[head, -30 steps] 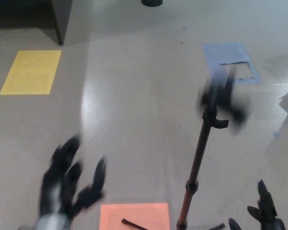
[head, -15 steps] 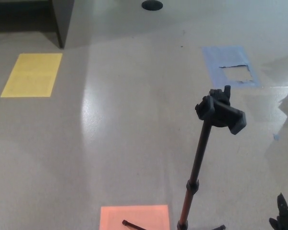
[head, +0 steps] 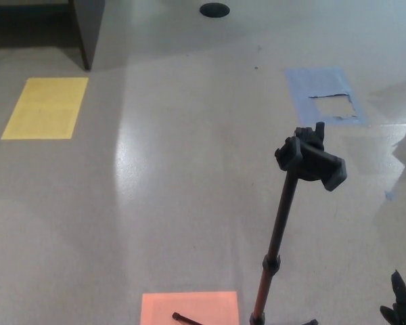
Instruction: A phone stand is kept on the floor and the robot uses both its hands to grab it and uses its left hand to extend the phone stand by pulling it upwards
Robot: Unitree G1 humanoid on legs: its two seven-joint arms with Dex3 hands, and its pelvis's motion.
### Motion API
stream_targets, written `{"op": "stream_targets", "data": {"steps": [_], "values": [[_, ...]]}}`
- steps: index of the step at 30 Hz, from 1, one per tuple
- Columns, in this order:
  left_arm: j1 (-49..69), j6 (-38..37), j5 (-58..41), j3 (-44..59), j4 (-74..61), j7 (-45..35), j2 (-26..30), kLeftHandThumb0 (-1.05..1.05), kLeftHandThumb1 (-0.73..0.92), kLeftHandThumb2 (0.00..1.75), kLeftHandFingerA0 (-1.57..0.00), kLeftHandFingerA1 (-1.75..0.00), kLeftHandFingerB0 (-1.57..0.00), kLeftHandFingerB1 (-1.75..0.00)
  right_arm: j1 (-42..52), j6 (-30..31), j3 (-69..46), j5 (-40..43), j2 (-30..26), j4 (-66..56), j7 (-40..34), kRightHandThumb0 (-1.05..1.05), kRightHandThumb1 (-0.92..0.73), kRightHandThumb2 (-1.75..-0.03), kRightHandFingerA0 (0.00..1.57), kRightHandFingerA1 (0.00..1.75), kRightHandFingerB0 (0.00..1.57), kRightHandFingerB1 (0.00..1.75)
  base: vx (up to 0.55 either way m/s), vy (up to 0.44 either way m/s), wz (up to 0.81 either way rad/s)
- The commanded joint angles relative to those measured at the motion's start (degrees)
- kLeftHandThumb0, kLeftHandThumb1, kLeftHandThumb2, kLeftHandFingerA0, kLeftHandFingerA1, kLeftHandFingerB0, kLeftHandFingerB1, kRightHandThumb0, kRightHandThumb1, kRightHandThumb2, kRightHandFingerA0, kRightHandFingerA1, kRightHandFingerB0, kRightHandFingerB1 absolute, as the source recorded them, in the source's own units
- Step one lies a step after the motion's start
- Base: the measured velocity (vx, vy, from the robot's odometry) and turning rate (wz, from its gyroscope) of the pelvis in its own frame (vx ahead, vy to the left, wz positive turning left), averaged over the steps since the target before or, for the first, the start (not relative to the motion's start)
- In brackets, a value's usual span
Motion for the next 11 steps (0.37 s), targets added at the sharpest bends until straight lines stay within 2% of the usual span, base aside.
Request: {"op": "stream_targets", "data": {"steps": [1, 4, 5, 11], "values": [[3.8, -27.8, -0.1, 4.7, 3.7, -14.7, 4.2, -0.91, 0.82, 0.66, -0.2, -0.28, -0.22, -0.28, 4.2, -4.5, -0.8, 2.1, -6.0, -6.6, 5.3, -1.05, -0.76, -0.75, 0.0, 0.52, 0.0, 0.09, 0.0, 0.0, 0.0], [3.7, -28.5, -0.3, 5.0, 4.0, -15.2, 4.0, -0.9, 0.83, 0.66, -0.19, -0.28, -0.22, -0.28, 4.4, -4.1, -0.7, 2.0, -6.0, -6.8, 5.4, -1.05, -0.77, -0.75, 0.0, 0.5, 0.0, 0.08, 0.0, 0.0, 0.0], [3.6, -29.0, -0.2, 5.1, 4.3, -15.4, 4.0, -0.88, 0.84, 0.66, -0.2, -0.28, -0.22, -0.28, 4.6, -4.1, -0.7, 1.9, -5.9, -6.9, 5.3, -1.05, -0.8, -0.8, 0.0, 0.49, 0.0, 0.09, 0.0, 0.0, 0.0], [3.7, -29.6, -0.2, 5.4, 4.3, -16.5, 4.2, -0.86, 0.85, 0.67, -0.21, -0.29, -0.23, -0.28, 5.3, -3.8, -0.7, 1.8, -5.7, -7.7, 5.2, -1.05, -0.76, -0.75, 0.0, 0.48, 0.0, 0.1, 0.0, 0.0, 0.0]]}}
